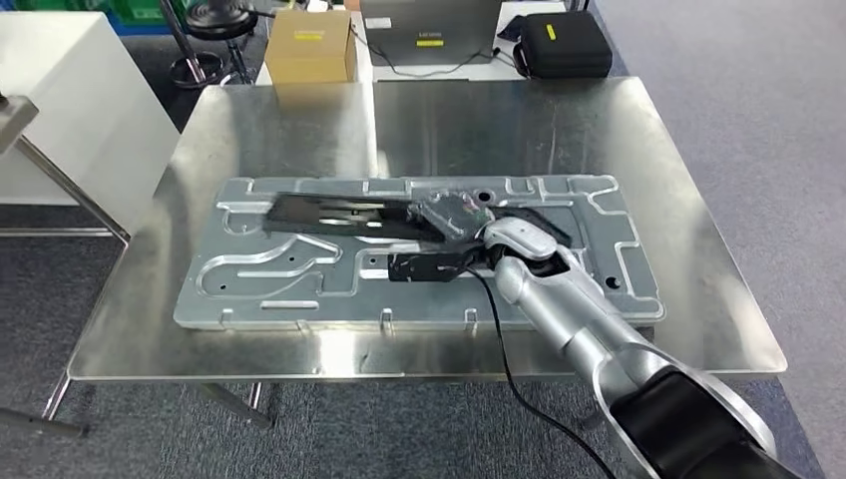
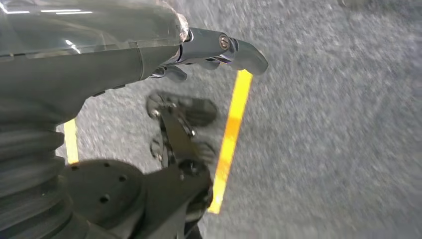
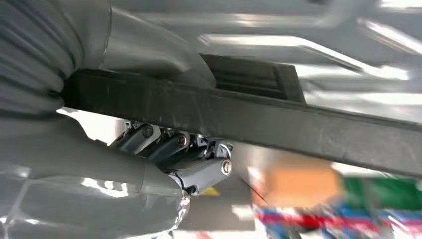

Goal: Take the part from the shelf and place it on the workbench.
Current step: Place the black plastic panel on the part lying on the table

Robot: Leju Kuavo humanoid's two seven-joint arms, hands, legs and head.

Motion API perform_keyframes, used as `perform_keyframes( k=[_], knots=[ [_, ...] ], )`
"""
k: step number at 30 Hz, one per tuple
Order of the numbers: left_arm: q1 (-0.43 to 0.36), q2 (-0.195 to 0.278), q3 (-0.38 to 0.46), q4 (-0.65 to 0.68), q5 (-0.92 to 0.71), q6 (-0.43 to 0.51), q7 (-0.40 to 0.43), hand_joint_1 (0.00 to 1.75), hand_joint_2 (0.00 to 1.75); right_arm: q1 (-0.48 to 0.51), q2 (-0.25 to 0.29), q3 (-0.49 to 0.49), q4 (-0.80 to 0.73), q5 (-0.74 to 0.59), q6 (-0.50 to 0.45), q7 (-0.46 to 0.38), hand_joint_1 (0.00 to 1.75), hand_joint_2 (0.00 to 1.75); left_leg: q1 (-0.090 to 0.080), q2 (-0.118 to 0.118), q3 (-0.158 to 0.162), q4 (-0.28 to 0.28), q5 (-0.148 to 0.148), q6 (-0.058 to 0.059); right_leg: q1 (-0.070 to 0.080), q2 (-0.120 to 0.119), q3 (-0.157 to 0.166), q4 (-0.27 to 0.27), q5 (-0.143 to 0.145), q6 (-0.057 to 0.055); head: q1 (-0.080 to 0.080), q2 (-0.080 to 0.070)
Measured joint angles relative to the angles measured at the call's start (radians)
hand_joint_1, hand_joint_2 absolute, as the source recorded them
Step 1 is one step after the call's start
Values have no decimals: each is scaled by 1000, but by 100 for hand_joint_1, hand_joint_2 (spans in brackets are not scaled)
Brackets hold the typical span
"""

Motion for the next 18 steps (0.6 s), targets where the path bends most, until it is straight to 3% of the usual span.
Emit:
perform_keyframes(
  k=[2,3,4,5,6,8,9,11,13,15,16,18],
  knots=[
    [3,0,0,0,0,-3,-2,0,175,-6,8,5,63,9,-1,12,175,175,3,1,-65,132,-55,-7,1,-5,3,0,-3,-4,-1,0],
    [6,0,1,0,0,-4,-2,0,175,-10,10,7,87,11,-1,13,175,175,5,1,-88,174,-64,-11,1,-5,4,0,-4,-4,-1,0],
    [8,0,1,0,0,-4,-2,0,175,-14,13,10,107,12,-1,14,175,175,8,1,-94,181,-53,-14,0,-5,6,1,-5,-4,-1,0],
    [10,0,1,0,0,-5,-3,0,175,-19,16,13,122,13,-1,14,175,175,10,1,-80,148,-26,-16,-1,-4,8,3,-8,-1,-1,0],
    [10,0,1,0,0,-5,-3,0,175,-25,18,15,136,13,-1,15,175,175,14,1,-49,84,12,-18,-2,-3,10,5,-11,2,-1,0],
    [9,0,1,0,0,-6,-4,0,175,-36,21,18,156,14,3,19,175,175,16,0,11,-41,58,-16,0,0,12,12,-17,13,0,0],
    [9,0,1,0,0,-7,-5,0,175,-41,23,19,165,16,9,27,175,175,16,-1,28,-74,66,-11,2,1,12,14,-19,19,1,0],
    [10,-1,2,0,-1,-9,-11,0,175,-46,24,21,182,28,30,53,175,175,13,-3,33,-85,65,4,4,4,12,12,-18,30,3,0],
    [10,-1,2,0,-2,-12,-22,0,175,-50,24,22,197,40,45,77,87,87,13,1,36,-89,68,19,0,5,10,22,-26,40,3,0],
    [8,-1,2,0,-6,-16,-34,0,175,-50,24,23,213,45,52,90,0,0,14,6,38,-94,72,32,-2,5,-22,94,-72,47,4,0],
    [7,0,2,0,-8,-17,-38,0,175,-47,24,23,222,46,52,94,0,0,12,8,36,-94,72,36,-2,5,-51,157,-105,49,4,0],
    [6,0,2,0,-13,-19,-42,0,87,-37,23,23,237,47,46,100,0,0,9,9,30,-94,75,41,-2,5,-108,273,-152,51,4,0]
  ],
)
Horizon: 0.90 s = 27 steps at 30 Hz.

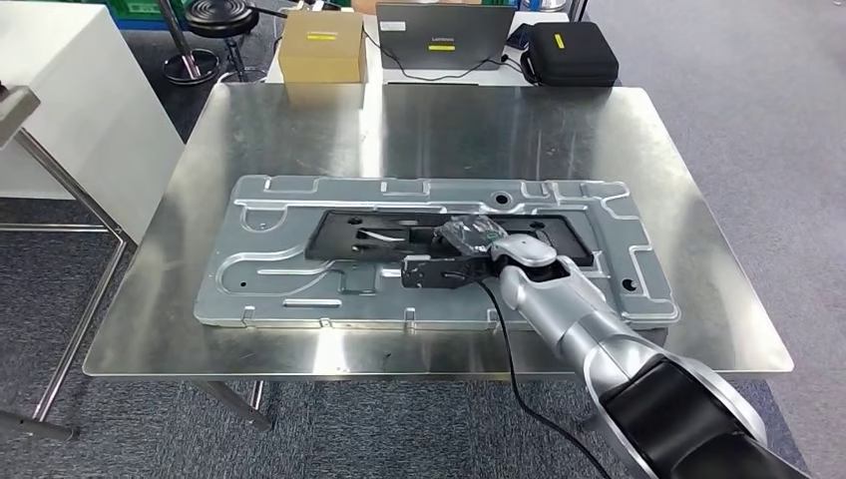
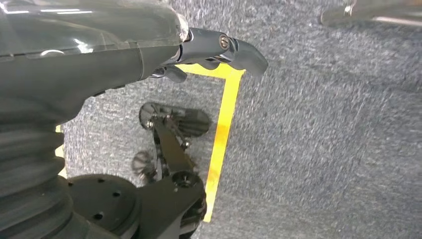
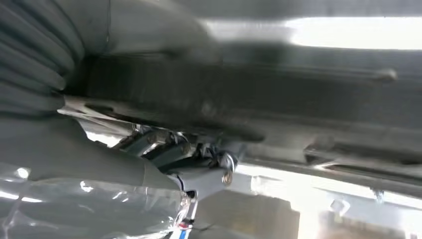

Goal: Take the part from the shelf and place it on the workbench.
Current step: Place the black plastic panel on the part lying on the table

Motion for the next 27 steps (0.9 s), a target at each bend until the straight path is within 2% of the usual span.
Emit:
perform_keyframes(
  k=[1,2,4,6,8,10,11,13,15,16,17,18,19,21,22,25,26,27],
  knots=[
    [0,0,0,0,-2,0,0,0,44,3,0,0,4,2,-5,2,0,0,-2,0,-1,0,1,1,0,0,-8,19,1,-1,0,0],
    [0,1,0,0,-5,0,-1,0,0,4,-1,-1,7,4,-11,4,0,0,-4,0,-2,0,2,1,1,0,4,-2,21,-5,0,0],
    [-2,2,0,0,-8,0,-1,0,0,2,-1,-2,10,12,-24,3,0,0,-7,-1,0,0,3,0,5,0,74,-130,82,-19,0,0],
    [-6,1,0,0,-7,-2,-2,0,0,1,2,-9,10,8,-36,-13,0,0,-11,-2,-1,2,4,-8,13,-3,129,-237,116,-32,0,0],
    [-9,1,0,0,-7,-5,-2,0,0,5,6,-24,7,-19,-43,-54,0,0,-10,-2,-3,1,6,-21,19,-4,136,-260,118,-37,-1,0],
    [-9,3,0,0,-6,-11,-2,0,0,13,8,-52,-5,-78,-37,-133,0,0,-9,-2,-3,1,5,-32,15,-3,138,-270,125,-45,-1,0],
    [-9,4,0,0,-5,-15,-3,0,0,19,10,-70,-18,-118,-26,-184,0,0,-9,-2,-9,14,-6,-38,12,-3,140,-276,130,-50,-2,0],
    [-8,7,0,0,-2,-25,-7,0,0,40,13,-119,-57,-220,15,-306,0,0,-6,-3,-48,100,-58,-46,8,-4,143,-284,135,-57,-4,0],
    [-8,8,1,0,3,-34,-15,0,0,89,12,-174,-132,-353,65,-407,0,0,-5,-2,-107,228,-114,-53,10,-4,143,-284,134,-60,-5,0],
    [-6,9,4,0,7,-37,-21,0,0,130,7,-198,-194,-435,81,-438,0,0,-4,-2,-124,262,-121,-55,10,-4,145,-283,132,-60,-5,0],
    [-3,9,6,0,11,-39,-28,0,0,179,-2,-220,-278,-532,85,-456,0,0,-4,-2,-123,260,-108,-55,10,-5,147,-282,129,-59,-5,0],
    [1,10,10,0,15,-39,-35,0,0,231,-14,-238,-374,-629,73,-465,0,0,-4,-2,-103,218,-78,-55,10,-5,151,-281,125,-56,-5,0],
    [4,10,13,0,19,-36,-43,0,0,280,-28,-254,-474,-713,50,-469,0,0,-4,-2,-70,150,-42,-53,10,-6,154,-279,120,-53,-5,0],
    [8,10,18,0,24,-28,-51,0,0,370,-57,-297,-667,-825,-13,-475,0,0,-6,-4,-10,36,-3,-44,12,-7,157,-274,111,-45,-5,0],
    [9,10,22,0,28,-24,-53,0,0,416,-72,-326,-757,-851,-48,-477,0,0,-7,-5,3,9,-1,-38,14,-8,156,-273,108,-40,-5,0],
    [17,7,39,0,47,-15,-52,0,0,559,-112,-433,-987,-869,-155,-479,0,0,-7,-7,8,-2,-3,-19,13,-9,157,-270,103,-25,-4,0],
    [18,5,45,0,52,-11,-50,0,0,602,-123,-472,-1044,-864,-187,-479,0,0,-6,-6,9,-5,0,-13,12,-7,154,-259,91,-20,-4,0],
    [19,2,51,0,55,-9,-49,0,0,643,-134,-512,-1094,-855,-221,-479,0,0,-5,-5,10,-9,2,-7,11,-6,142,-228,67,-15,-4,0]
  ],
)
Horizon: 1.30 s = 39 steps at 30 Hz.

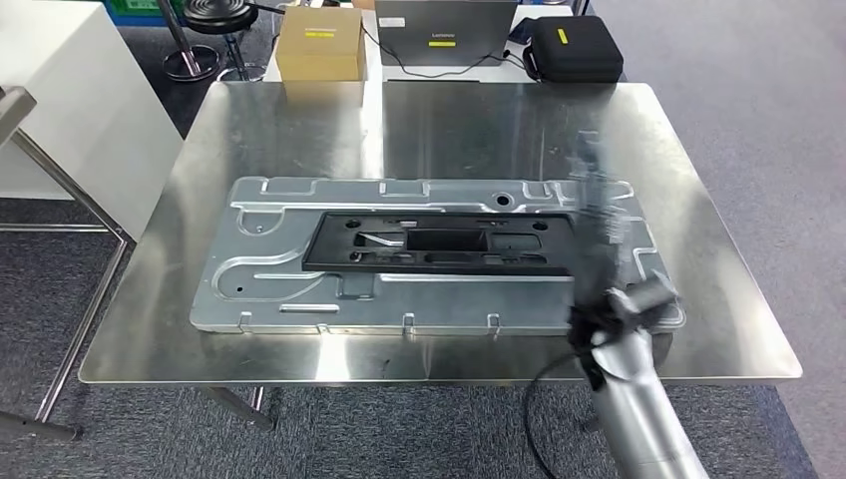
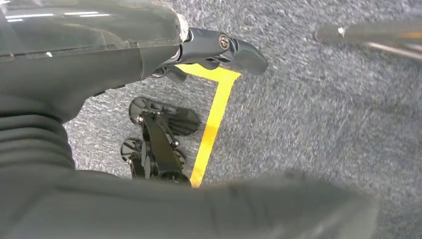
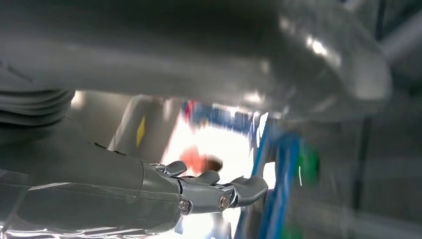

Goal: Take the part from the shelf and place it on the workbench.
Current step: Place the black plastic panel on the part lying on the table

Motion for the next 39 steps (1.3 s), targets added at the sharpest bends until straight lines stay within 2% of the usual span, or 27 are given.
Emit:
perform_keyframes(
  k=[3,4,5,6,9,10,13,14,15,18,19,20,21,24,25,26,28,29,30,31,33,34,35,36,37,38,39],
  knots=[
    [0,-5,15,0,6,3,2,0,0,121,-38,-108,-100,34,-96,2,0,0,-1,0,-4,-3,3,11,-3,3,-77,182,-100,10,1,0],
    [1,-7,18,0,8,3,2,0,0,162,-49,-136,-114,42,-123,2,0,0,-2,0,-6,-2,4,12,-4,3,-94,223,-112,11,1,0],
    [1,-8,22,0,10,3,3,0,0,202,-59,-167,-123,49,-147,3,0,0,-2,0,-8,-1,5,13,-5,3,-94,229,-107,12,1,0],
    [2,-9,26,0,10,3,3,0,0,243,-68,-199,-129,55,-165,3,0,0,-2,0,-11,1,6,13,-5,2,-72,194,-86,11,1,0],
    [4,-14,34,0,25,2,6,0,0,346,-83,-305,-133,90,-178,3,0,0,-5,-2,-17,9,11,6,-3,2,40,-3,-13,2,0,0],
    [4,-15,34,0,33,2,8,0,0,371,-83,-340,-129,109,-174,3,0,0,-7,-3,-18,10,13,1,-2,2,57,-37,-2,-1,0,0],
    [4,-16,32,0,50,10,12,0,0,431,-79,-431,-72,199,-171,9,0,0,-8,-3,-19,8,21,-16,0,2,56,-51,15,-16,0,0],
    [4,-17,32,0,52,14,11,0,0,440,-76,-460,-28,251,-171,16,0,0,-7,-2,-24,15,10,-22,-1,2,50,-53,24,-23,0,0],
    [5,-18,32,0,53,18,10,0,0,442,-71,-492,31,318,-174,23,0,0,-6,-2,-33,38,-16,-27,-3,1,43,-56,34,-30,-1,0],
    [2,-23,32,0,52,22,5,0,0,427,-59,-602,288,541,-200,23,0,0,-4,-2,-81,204,-158,-37,-3,-3,9,-57,60,-39,-4,0],
    [2,-24,32,0,51,22,3,0,0,421,-58,-641,388,594,-213,20,0,0,-4,-2,-85,252,-191,-38,-2,-5,-4,-56,69,-39,-4,0],
    [2,-24,32,0,51,23,2,0,0,414,-57,-677,488,637,-227,29,0,0,-4,-2,-70,267,-202,-38,-1,-7,-16,-55,77,-38,-4,0],
    [3,-25,32,0,51,22,0,0,0,408,-57,-709,586,676,-240,52,0,0,-4,-2,-36,243,-197,-36,-1,-9,-27,-54,85,-37,-4,0],
    [2,-25,32,0,48,18,-7,0,0,394,-51,-767,842,766,-244,231,0,0,-9,-2,129,28,-144,-22,0,-10,-50,-50,107,-29,-4,0],
    [2,-26,32,0,46,15,-9,0,0,390,-46,-777,911,784,-223,314,0,0,-13,-2,160,-22,-134,-16,0,-10,-55,-49,115,-24,-4,0],
    [3,-27,32,0,42,12,-10,0,0,386,-39,-786,975,799,-185,403,0,0,-16,-2,172,-45,-130,-10,-1,-10,-58,-49,123,-19,-4,0],
    [8,-30,32,0,32,2,-6,0,0,381,-27,-798,1072,819,-73,580,0,0,-18,1,165,-49,-115,1,-4,-9,-61,-53,138,-8,-3,0],
    [9,-30,32,0,28,-4,-3,0,0,379,-20,-804,1110,821,-2,664,0,0,-17,4,161,-53,-103,7,-6,-7,-63,-50,132,-3,-3,0],
    [9,-31,31,0,24,-10,2,0,0,379,-12,-811,1139,818,66,737,0,0,-15,7,154,-58,-90,14,-8,-4,-69,-34,109,2,-2,0],
    [9,-32,31,0,21,-15,6,0,0,377,-3,-821,1162,812,129,796,0,0,-13,11,144,-61,-77,20,-9,-2,-80,0,67,7,-2,0],
    [9,-32,31,0,15,-21,15,0,0,373,13,-839,1191,803,222,866,0,0,-13,16,118,-57,-59,25,-15,1,-107,118,-37,15,-1,0],
    [9,-32,31,0,13,-21,18,0,0,370,19,-846,1201,801,252,882,0,0,-13,18,104,-53,-50,23,-18,1,-115,177,-67,20,-1,0],
    [9,-32,31,0,12,-21,19,0,0,368,24,-853,1209,800,275,886,0,0,-13,20,90,-47,-42,21,-21,1,-112,216,-74,25,-1,0],
    [9,-32,31,0,11,-21,19,0,0,365,28,-858,1215,800,290,882,0,0,-12,21,74,-40,-35,17,-26,1,-94,224,-58,29,-1,0],
    [9,-33,31,0,10,-21,19,0,0,363,31,-863,1220,801,301,871,0,0,-10,21,58,-31,-28,13,-31,0,-60,198,-32,32,-1,0],
    [8,-33,30,0,8,-22,19,0,0,360,32,-867,1223,803,309,856,0,0,-9,21,42,-21,-22,7,-35,0,-12,143,-11,35,-1,0],
    [8,-33,30,0,4,-23,19,0,0,355,34,-870,1226,807,314,837,0,0,-8,21,26,-10,-18,1,-35,1,41,72,-8,37,-1,0]
  ],
)
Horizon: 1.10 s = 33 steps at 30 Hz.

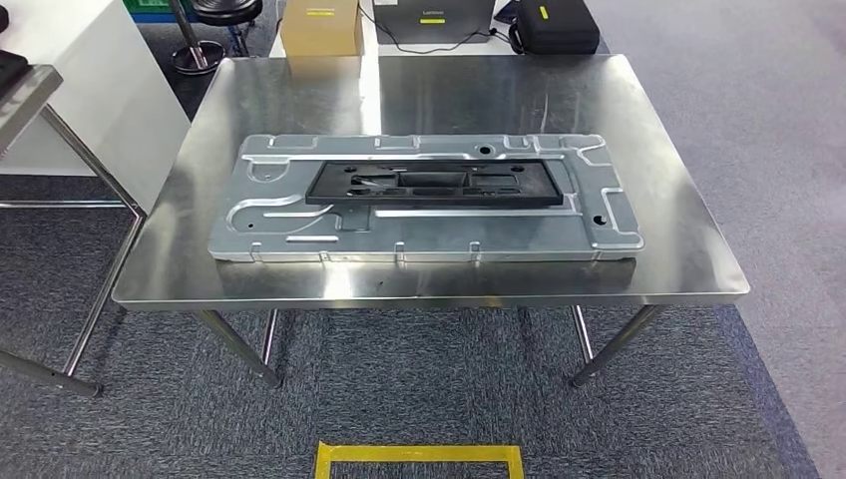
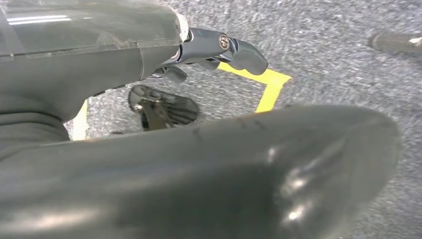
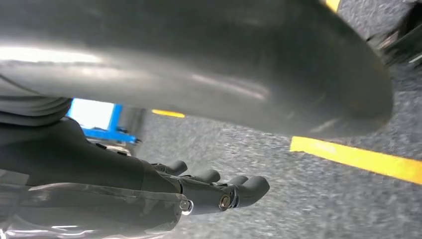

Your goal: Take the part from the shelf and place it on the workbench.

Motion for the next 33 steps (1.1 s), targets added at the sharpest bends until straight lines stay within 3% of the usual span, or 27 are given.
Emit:
perform_keyframes(
  k=[2,3,5,6,7,9,10,11,12,14,16,17,19,21,22,23,25,26,27,28,29,30,32,33],
  knots=[
    [-1,-1,-3,0,-8,-6,-1,0,0,-7,4,-3,6,12,4,-46,0,0,0,-1,-20,15,11,-14,4,4,61,-99,-19,-8,0,0],
    [-1,-1,-4,0,-11,-9,-1,0,0,-9,5,-3,9,19,4,-67,0,0,0,-1,-26,17,18,-22,9,6,66,-117,-27,-17,0,0],
    [-1,-2,-7,0,-17,-14,-1,0,0,-12,9,-3,17,31,4,-92,0,0,4,-4,-33,19,23,-37,11,4,51,-119,-13,-37,2,0],
    [-1,-3,-8,0,-20,-16,-1,0,0,-14,11,-3,20,37,4,-98,0,0,7,-5,-42,32,3,-42,12,1,42,-120,-2,-48,1,0],
    [0,-4,-9,0,-23,-18,0,0,0,-15,14,-3,23,43,4,-102,0,0,9,-7,-54,63,-37,-46,13,-2,29,-121,10,-57,1,0],
    [0,-6,-13,1,-27,-19,2,0,0,-18,18,-3,27,54,6,-103,0,0,9,-8,-83,171,-143,-47,19,-4,-1,-121,34,-69,0,0],
    [-1,-6,-14,1,-27,-19,2,0,0,-18,20,-3,29,59,7,-103,0,0,9,-8,-93,231,-179,-46,22,-5,-18,-120,46,-71,-1,0],
    [-2,-7,-15,1,-27,-19,4,0,0,-18,21,-3,30,62,10,-101,0,0,8,-9,-92,274,-190,-44,26,-5,-35,-119,59,-72,-1,0],
    [-3,-7,-15,1,-27,-18,5,0,0,-19,23,-3,32,64,13,-99,0,0,7,-9,-77,291,-176,-41,29,-5,-53,-117,71,-73,-1,0],
    [-4,-7,-16,1,-28,-15,11,0,0,-21,25,-3,35,65,17,-92,0,87,2,-9,1,225,-115,-30,34,-4,-83,-113,92,-72,-1,0],
    [-9,-7,-17,1,-27,-9,22,0,0,-25,29,-3,36,66,12,-75,0,175,-6,-9,115,70,-102,-14,37,-4,-100,-111,111,-68,0,0],
    [-12,-7,-17,1,-27,-5,30,0,0,-28,32,-3,37,66,9,-63,0,175,-11,-10,156,8,-112,-9,36,-5,-103,-112,121,-63,0,0],
    [-16,-7,-17,1,-25,5,46,0,0,-31,34,-4,39,64,5,-42,0,87,-16,-9,183,-53,-119,-1,33,-8,-105,-119,143,-53,-1,0],
    [-16,-11,-16,1,-27,11,61,0,0,-35,35,-9,42,56,8,-19,0,0,-14,-6,168,-59,-93,9,30,-6,-111,-118,140,-41,-2,0],
    [-16,-13,-16,1,-30,14,69,0,0,-36,36,-14,43,50,13,-7,0,0,-12,-4,156,-62,-79,16,29,-4,-119,-98,110,-37,-1,0],
    [-16,-16,-16,2,-33,15,77,0,0,-38,37,-20,44,45,17,5,0,0,-10,-2,143,-63,-66,22,27,-3,-131,-57,60,-32,0,0],
    [-16,-20,-16,2,-38,19,93,0,0,-39,39,-30,46,40,26,19,0,0,-11,-1,109,-57,-43,27,24,-1,-157,67,-41,-24,1,0],
    [-17,-22,-16,2,-39,22,102,0,0,-41,41,-33,46,40,29,20,0,0,-11,-1,91,-52,-32,25,21,-1,-163,124,-60,-20,1,0],
    [-17,-24,-16,2,-40,27,112,0,0,-42,42,-36,46,40,31,16,0,0,-10,0,71,-44,-22,22,18,-1,-157,157,-51,-15,1,0],
    [-17,-27,-16,2,-40,33,120,0,0,-44,43,-38,46,41,33,10,0,0,-9,1,50,-35,-14,18,14,-1,-136,159,-25,-11,1,0],
    [-17,-30,-16,2,-39,37,127,0,0,-47,43,-40,46,42,33,4,0,0,-7,1,30,-23,-7,14,9,-1,-98,127,5,-7,1,0],
    [-17,-32,-16,1,-39,41,132,0,0,-50,44,-42,46,42,33,-2,0,0,-6,1,11,-11,-1,9,5,-1,-48,68,16,-4,1,0],
    [-19,-35,-16,1,-38,45,136,0,0,-56,46,-44,46,43,32,-8,0,0,-6,1,-20,13,9,-4,5,1,40,-62,-6,-7,1,0],
    [-19,-36,-16,1,-38,45,136,0,0,-58,47,-45,46,42,32,-10,0,0,-7,1,-31,21,15,-10,8,3,59,-101,-24,-12,2,0]
  ],
)
